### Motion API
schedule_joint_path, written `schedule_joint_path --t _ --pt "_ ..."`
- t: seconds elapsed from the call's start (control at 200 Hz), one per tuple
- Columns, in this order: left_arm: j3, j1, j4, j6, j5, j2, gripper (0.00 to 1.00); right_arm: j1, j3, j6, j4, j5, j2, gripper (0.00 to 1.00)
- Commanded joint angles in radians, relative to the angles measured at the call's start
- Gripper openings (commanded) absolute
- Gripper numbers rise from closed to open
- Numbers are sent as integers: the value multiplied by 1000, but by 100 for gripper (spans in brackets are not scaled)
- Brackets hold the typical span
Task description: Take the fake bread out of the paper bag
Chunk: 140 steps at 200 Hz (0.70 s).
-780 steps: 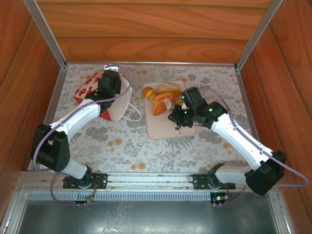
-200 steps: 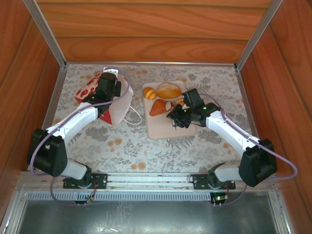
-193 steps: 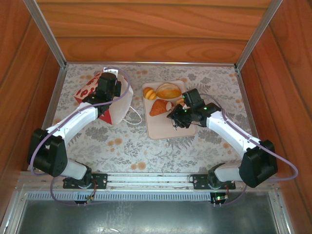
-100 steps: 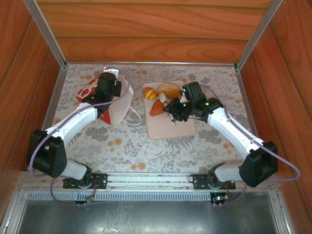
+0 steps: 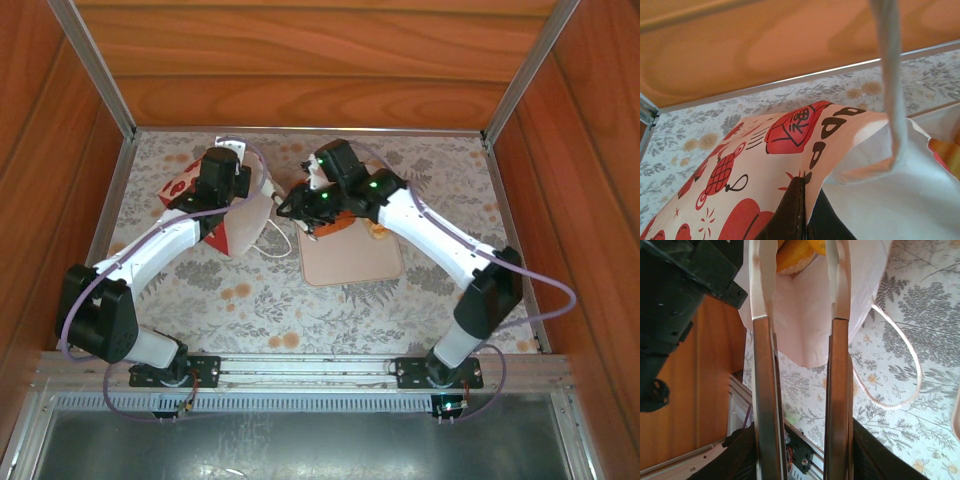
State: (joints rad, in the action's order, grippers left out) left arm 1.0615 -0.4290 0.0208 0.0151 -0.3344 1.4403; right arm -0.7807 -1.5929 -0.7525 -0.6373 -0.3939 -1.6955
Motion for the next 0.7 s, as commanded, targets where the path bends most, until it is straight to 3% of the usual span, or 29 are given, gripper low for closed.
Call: schedule_joint_path --t 0.0,0.2,0.495,0.695 --pt "49 10 -30 -11 40 4 0 -12 -59 55 -36 -51 -70 42" --pt "55 12 -28 -5 49 -2 0 -23 -149 57 -30 -112 -205 42" --pt "78 13 -29 18 49 8 0 -27 -352 58 -132 -52 -374 43" --pt "77 13 -29 40 50 16 0 -26 -477 40 -173 -33 -464 53"
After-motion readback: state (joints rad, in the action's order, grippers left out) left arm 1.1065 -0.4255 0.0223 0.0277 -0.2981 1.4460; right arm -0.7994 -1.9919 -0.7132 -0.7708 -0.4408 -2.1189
